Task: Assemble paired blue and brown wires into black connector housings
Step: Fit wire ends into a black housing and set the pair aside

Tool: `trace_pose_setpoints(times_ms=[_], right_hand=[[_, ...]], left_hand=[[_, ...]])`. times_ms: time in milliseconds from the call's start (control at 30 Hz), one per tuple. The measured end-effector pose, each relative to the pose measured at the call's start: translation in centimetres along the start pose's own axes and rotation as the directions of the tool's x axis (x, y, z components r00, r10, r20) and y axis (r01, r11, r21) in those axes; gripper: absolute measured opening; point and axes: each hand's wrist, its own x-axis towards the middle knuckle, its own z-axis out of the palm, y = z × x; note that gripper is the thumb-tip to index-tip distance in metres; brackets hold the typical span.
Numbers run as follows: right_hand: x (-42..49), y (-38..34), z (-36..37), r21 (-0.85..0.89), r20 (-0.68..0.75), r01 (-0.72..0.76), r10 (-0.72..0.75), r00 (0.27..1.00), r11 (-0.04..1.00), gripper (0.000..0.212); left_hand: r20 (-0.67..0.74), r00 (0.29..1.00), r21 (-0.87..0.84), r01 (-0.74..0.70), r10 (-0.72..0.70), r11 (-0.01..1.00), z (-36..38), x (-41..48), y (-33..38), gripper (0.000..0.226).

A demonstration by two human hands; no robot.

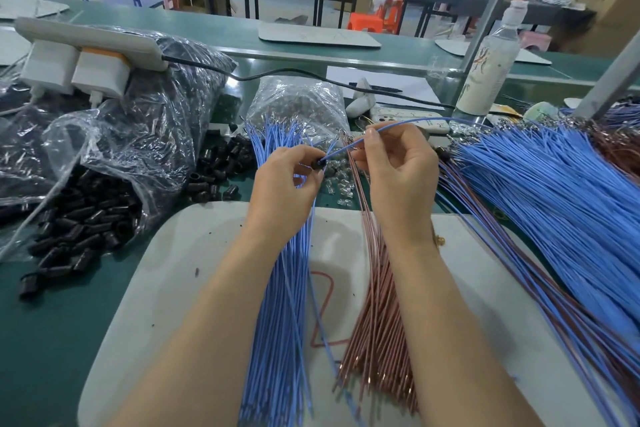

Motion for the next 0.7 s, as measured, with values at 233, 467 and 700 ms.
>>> trace_pose_setpoints(times_ms=[233,467,700], right_hand=[[0.1,0.0,-0.1,-0.02,0.015,0.022,-0.022,1.0,1.0,0.011],[0.1,0.5,0.3,-0.185,0.137,-0.036,0.062,0.989,0.982,0.006],[0.1,-0.3,0.6,0.137,0.142,-0.246,0.226,0.964,0.96,0.018]], left_hand=[[0.018,0.999,0.082,-0.039,0.038,0.996,0.2,0.1,-0.3,0.029],[-0.006,0.988,0.116,-0.152,0.154,0.982,0.2,-0.2,0.5,0.023],[0.02,0.98,0.078,-0.2,0.199,0.977,0.4,-0.5,1.2,0.017]])
